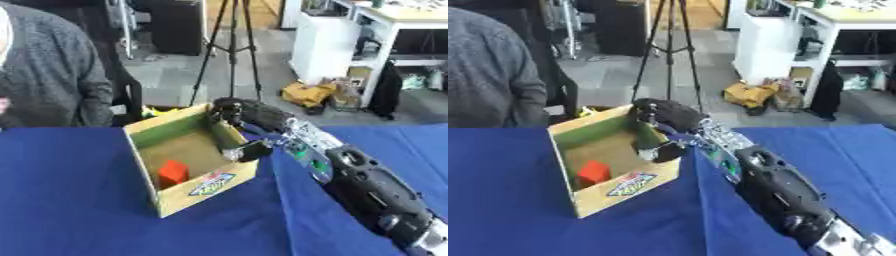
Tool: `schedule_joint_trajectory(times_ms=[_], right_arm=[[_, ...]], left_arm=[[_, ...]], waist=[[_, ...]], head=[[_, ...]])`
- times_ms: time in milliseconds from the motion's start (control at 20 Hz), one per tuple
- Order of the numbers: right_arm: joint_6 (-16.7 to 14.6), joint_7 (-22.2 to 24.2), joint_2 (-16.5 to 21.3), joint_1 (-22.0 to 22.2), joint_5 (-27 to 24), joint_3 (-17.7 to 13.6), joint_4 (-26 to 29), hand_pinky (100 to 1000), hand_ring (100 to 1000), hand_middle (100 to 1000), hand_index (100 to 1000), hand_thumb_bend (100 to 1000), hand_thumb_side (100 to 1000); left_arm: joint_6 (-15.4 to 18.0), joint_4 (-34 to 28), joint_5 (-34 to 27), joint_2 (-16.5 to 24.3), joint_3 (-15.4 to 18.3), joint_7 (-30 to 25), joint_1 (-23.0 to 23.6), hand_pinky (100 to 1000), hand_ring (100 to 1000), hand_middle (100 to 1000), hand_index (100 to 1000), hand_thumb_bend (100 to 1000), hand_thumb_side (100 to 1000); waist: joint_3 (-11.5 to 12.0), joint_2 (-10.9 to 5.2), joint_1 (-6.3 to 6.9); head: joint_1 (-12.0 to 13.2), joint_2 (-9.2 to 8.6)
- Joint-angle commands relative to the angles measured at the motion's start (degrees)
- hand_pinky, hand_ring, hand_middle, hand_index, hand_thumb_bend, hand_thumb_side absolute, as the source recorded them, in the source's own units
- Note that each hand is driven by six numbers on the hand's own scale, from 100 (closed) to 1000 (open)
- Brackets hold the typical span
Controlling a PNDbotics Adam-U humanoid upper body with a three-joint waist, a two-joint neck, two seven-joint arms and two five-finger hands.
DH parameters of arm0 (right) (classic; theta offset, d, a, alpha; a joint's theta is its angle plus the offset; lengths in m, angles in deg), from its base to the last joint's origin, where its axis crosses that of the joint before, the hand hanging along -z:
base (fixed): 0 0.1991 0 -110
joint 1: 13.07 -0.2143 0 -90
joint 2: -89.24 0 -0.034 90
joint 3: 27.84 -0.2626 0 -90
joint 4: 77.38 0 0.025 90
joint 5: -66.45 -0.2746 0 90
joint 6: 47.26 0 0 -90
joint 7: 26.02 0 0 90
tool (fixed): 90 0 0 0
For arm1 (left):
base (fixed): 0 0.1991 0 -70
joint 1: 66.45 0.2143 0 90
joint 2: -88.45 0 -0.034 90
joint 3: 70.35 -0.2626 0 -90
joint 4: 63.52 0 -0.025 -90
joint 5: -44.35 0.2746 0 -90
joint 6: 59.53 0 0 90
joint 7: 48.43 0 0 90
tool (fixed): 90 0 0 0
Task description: Pick up objects on the table and place them in the box.
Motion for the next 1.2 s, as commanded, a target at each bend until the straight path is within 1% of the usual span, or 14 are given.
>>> schedule_joint_trajectory(times_ms=[50, 150, 200, 250, 300, 350, 500, 600, 650, 750, 850, 1050, 1150, 1200], right_arm=[[1.9, -2.8, -0.4, 0.5, -3.1, -1.2, 5.1, 715, 992, 797, 745, 100, 606], [1.6, -4.6, -1.4, 2.6, -4.9, -0.4, 8.0, 711, 1000, 792, 732, 100, 650], [0.9, -5.5, -1.8, 3.7, -5.8, 0.3, 9.4, 713, 1000, 795, 733, 100, 705], [0.2, -6.3, -2.3, 4.9, -6.6, 1.0, 10.7, 712, 1000, 794, 732, 100, 647], [-0.6, -7.2, -2.7, 6.1, -7.5, 1.9, 12.1, 713, 1000, 797, 732, 100, 681], [-1.4, -8.0, -3.2, 7.5, -8.3, 2.8, 13.5, 712, 1000, 796, 731, 100, 687], [-4.1, -10.7, -5.5, 11.7, -11.0, 4.7, 17.9, 708, 1000, 795, 715, 100, 772], [-5.6, -12.2, -7.3, 14.5, -12.7, 5.4, 20.7, 705, 1000, 790, 699, 100, 793], [-5.6, -12.3, -8.5, 16.0, -13.6, 5.4, 22.1, 704, 1000, 789, 695, 100, 799], [-4.6, -11.2, -10.8, 18.8, -15.3, 5.0, 24.9, 701, 1000, 785, 684, 100, 823], [-3.1, -9.7, -13.3, 21.5, -17.0, 3.8, 27.5, 699, 1000, 781, 670, 100, 842], [0.3, -6.3, -17.6, 27.1, -20.5, 0.4, 30.2, 693, 1000, 770, 644, 100, 874], [2.1, -4.6, -19.8, 29.9, -22.2, -1.2, 32.0, 693, 1000, 770, 644, 100, 874], [2.9, -3.7, -20.3, 31.4, -23.1, -1.6, 33.2, 687, 1000, 761, 632, 100, 868]], left_arm=[[0.2, -0.3, 0.6, 0.4, 1.3, 1.1, -0.2, 494, 787, 629, 592, 100, 978], [0.4, 0.0, 0.9, 0.7, 1.8, 1.7, 0.3, 494, 788, 629, 592, 100, 978], [0.5, 0.2, 1.0, 0.9, 2.3, 2.1, 0.5, 493, 789, 629, 592, 100, 977], [0.6, 0.3, 1.2, 1.2, 2.7, 2.5, 0.7, 493, 789, 629, 592, 100, 977], [0.7, 0.4, 1.4, 1.4, 3.2, 3.0, 0.9, 493, 790, 629, 593, 100, 976], [0.8, 0.6, 1.6, 1.7, 3.6, 3.5, 1.1, 493, 790, 629, 593, 100, 975], [1.0, 0.9, 2.3, 2.4, 5.0, 4.9, 1.5, 492, 791, 629, 605, 100, 975], [1.2, 1.1, 2.7, 2.8, 6.0, 5.9, 1.7, 491, 791, 629, 617, 100, 974], [1.3, 1.2, 2.9, 3.1, 6.5, 6.5, 1.9, 491, 791, 629, 621, 100, 974], [1.5, 1.3, 3.3, 3.7, 7.6, 7.6, 2.2, 490, 793, 632, 628, 100, 973], [1.7, 1.5, 3.6, 4.2, 8.6, 8.7, 2.4, 489, 795, 633, 633, 100, 973], [1.9, 1.9, 3.9, 4.5, 9.3, 9.9, 2.8, 488, 797, 636, 637, 100, 975], [2.0, 2.2, 3.9, 4.5, 9.2, 10.1, 2.9, 488, 797, 636, 637, 100, 975], [2.0, 2.2, 3.9, 4.5, 9.2, 10.0, 3.0, 486, 797, 636, 639, 100, 988]], waist=[[-1.6, -1.5, 0.38], [-3.8, -1.96, 0.61], [-5.1, -2.17, 0.76], [-6.4, -2.38, 0.89], [-7.8, -2.58, 1.08], [-9.2, -2.77, 1.26], [-13.5, -3.03, 1.79], [-16.3, -3.0, 2.16], [-17.8, -3.02, 2.35], [-20.5, -3.08, 2.68], [-22.5, -3.03, 2.97], [-23.8, -3.13, 3.61], [-23.7, -3.34, 3.63], [-23.6, -3.46, 3.65]], head=[[2.0, 0.48], [4.1, 1.33], [5.2, 1.75], [6.4, 2.21], [7.9, 2.51], [9.2, 2.75], [13.0, 3.25], [15.2, 3.38], [16.2, 3.37], [18.1, 3.49], [19.4, 3.62], [20.9, 3.84], [20.9, 4.11], [20.8, 4.26]])
